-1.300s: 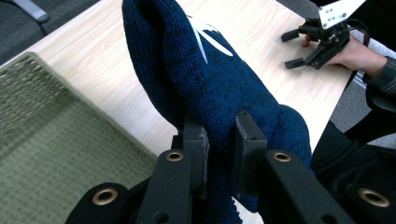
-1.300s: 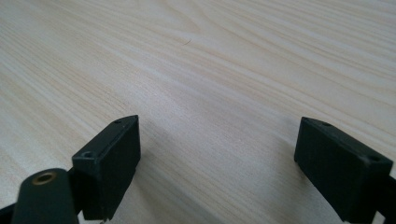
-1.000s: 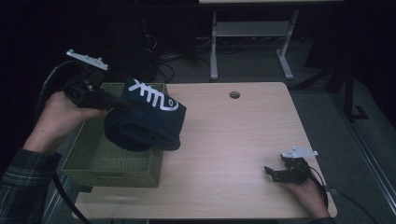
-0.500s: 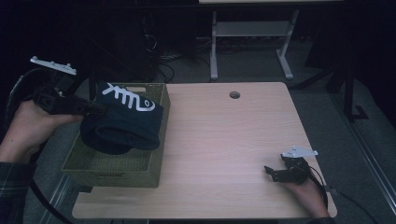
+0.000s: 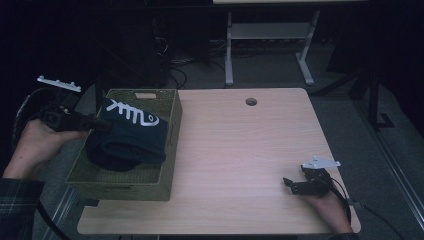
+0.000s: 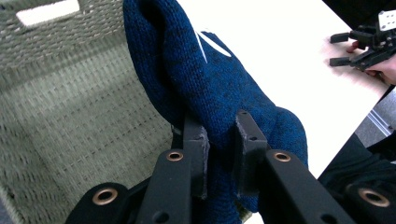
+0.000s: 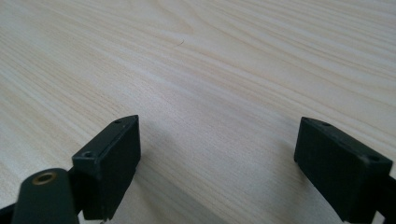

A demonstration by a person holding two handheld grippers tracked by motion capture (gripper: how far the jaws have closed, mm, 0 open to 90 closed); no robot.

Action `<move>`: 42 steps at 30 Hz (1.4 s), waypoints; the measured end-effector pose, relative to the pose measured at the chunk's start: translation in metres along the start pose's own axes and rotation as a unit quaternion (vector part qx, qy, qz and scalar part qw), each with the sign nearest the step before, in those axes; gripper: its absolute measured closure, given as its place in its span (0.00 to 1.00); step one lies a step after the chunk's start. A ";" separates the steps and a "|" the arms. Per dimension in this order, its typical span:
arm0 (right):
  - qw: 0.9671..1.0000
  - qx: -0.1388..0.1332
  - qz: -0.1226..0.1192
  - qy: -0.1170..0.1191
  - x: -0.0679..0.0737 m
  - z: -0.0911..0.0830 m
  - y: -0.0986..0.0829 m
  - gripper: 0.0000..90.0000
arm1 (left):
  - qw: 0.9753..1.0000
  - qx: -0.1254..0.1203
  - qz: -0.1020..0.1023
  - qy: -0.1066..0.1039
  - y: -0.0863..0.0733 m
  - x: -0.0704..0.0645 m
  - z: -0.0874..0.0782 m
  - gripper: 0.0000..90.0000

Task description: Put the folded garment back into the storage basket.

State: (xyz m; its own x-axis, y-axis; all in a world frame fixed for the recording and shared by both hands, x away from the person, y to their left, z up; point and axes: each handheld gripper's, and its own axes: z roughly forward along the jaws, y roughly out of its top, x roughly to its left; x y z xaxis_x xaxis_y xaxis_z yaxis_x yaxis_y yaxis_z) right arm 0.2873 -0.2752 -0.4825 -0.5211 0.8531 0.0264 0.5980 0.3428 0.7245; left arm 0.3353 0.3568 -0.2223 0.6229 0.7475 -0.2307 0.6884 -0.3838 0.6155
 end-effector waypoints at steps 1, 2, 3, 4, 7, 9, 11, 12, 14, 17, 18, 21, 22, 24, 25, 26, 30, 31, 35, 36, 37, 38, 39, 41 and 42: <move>1.000 0.000 0.000 0.000 0.000 0.000 0.000 0.16 | 1.000 0.001 -0.001 -0.001 -0.001 0.001 0.001 0.87; 1.000 0.000 0.000 0.000 0.000 0.000 0.000 0.16 | 1.000 0.000 -0.004 -0.003 -0.004 0.004 0.002 0.87; 1.000 0.000 0.000 0.000 0.000 0.000 0.000 0.16 | 1.000 0.000 -0.006 -0.004 -0.005 0.005 0.003 0.87; 1.000 0.000 0.001 0.000 0.000 0.000 0.000 0.16 | 1.000 0.000 -0.007 -0.006 -0.007 0.006 0.005 0.87; 1.000 0.000 0.001 -0.001 0.000 0.000 0.000 0.16 | 1.000 -0.001 -0.012 -0.012 -0.011 0.010 0.008 0.87; 1.000 0.000 0.000 0.000 0.000 0.000 0.000 0.16 | 1.000 -0.001 -0.015 -0.018 -0.013 0.013 0.011 0.87; 1.000 0.000 0.001 -0.001 0.000 0.000 0.000 0.16 | 1.000 -0.002 -0.021 -0.022 -0.017 0.017 0.015 0.87; 1.000 -0.001 0.001 -0.001 0.000 0.000 0.000 0.16 | 0.999 -0.004 -0.023 -0.027 -0.019 0.019 0.016 0.87; 1.000 -0.001 0.000 -0.001 0.000 0.000 0.000 0.16 | 0.999 -0.005 -0.030 -0.031 -0.023 0.024 0.019 0.87; 1.000 -0.001 0.001 -0.001 0.000 0.000 0.000 0.16 | 0.999 -0.005 -0.039 -0.037 -0.030 0.033 0.024 0.87; 1.000 -0.001 0.001 -0.002 0.000 0.000 0.000 0.16 | 0.998 -0.004 -0.042 -0.040 -0.033 0.035 0.027 0.87; 1.000 -0.001 0.001 -0.002 0.000 0.000 0.000 0.16 | 0.998 -0.001 -0.049 -0.046 -0.040 0.043 0.034 0.87; 1.000 -0.001 0.001 -0.002 0.000 0.000 0.000 0.16 | 0.997 -0.002 -0.053 -0.050 -0.042 0.045 0.037 0.87; 1.000 -0.001 0.001 -0.002 0.000 0.000 0.000 0.16 | 0.997 -0.002 -0.057 -0.053 -0.046 0.049 0.041 0.87; 1.000 -0.001 0.001 -0.002 0.000 0.000 0.000 0.16 | 0.997 -0.001 -0.059 -0.054 -0.047 0.051 0.042 0.87; 1.000 -0.001 0.002 -0.003 0.000 0.000 0.000 0.16 | 0.997 -0.002 -0.061 -0.055 -0.049 0.054 0.044 0.87; 1.000 -0.001 0.003 -0.003 0.000 0.000 0.000 0.16 | 0.996 0.003 -0.067 -0.057 -0.055 0.062 0.047 0.87; 1.000 -0.001 0.003 -0.003 0.000 0.000 0.000 0.16 | 0.996 0.004 -0.070 -0.054 -0.056 0.063 0.048 0.87; 1.000 -0.001 0.003 -0.003 0.000 0.000 0.000 0.16 | 0.996 0.017 -0.072 -0.044 -0.060 0.069 0.054 0.87; 1.000 -0.001 0.003 -0.003 0.000 0.000 0.000 0.16 | 0.996 0.017 -0.075 -0.042 -0.062 0.071 0.055 0.87; 1.000 -0.001 0.003 -0.003 0.000 0.000 0.000 0.16 | 0.996 0.021 -0.074 -0.039 -0.063 0.073 0.056 0.87; 1.000 -0.001 0.003 -0.003 0.000 0.000 0.000 0.16 | 0.996 0.024 -0.075 -0.034 -0.063 0.074 0.057 0.87; 1.000 -0.001 0.003 -0.003 0.000 0.000 0.000 0.16 | 0.996 0.027 -0.075 -0.029 -0.064 0.076 0.058 0.87; 1.000 -0.001 0.003 -0.003 0.000 0.000 0.000 0.16 | 0.996 0.037 -0.076 -0.022 -0.066 0.079 0.060 0.87; 1.000 -0.001 0.003 -0.003 0.000 0.000 0.000 0.16 | 0.996 0.043 -0.078 -0.016 -0.067 0.080 0.062 0.87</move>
State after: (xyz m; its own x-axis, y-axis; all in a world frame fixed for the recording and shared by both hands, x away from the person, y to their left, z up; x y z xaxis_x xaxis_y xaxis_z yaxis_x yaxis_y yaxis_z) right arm 0.2875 -0.2754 -0.4824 -0.5135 0.8577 0.0259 0.6003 0.3375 0.7251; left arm 0.3622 0.4087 -0.3281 0.5162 0.7847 -0.3433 0.8066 -0.3105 0.5030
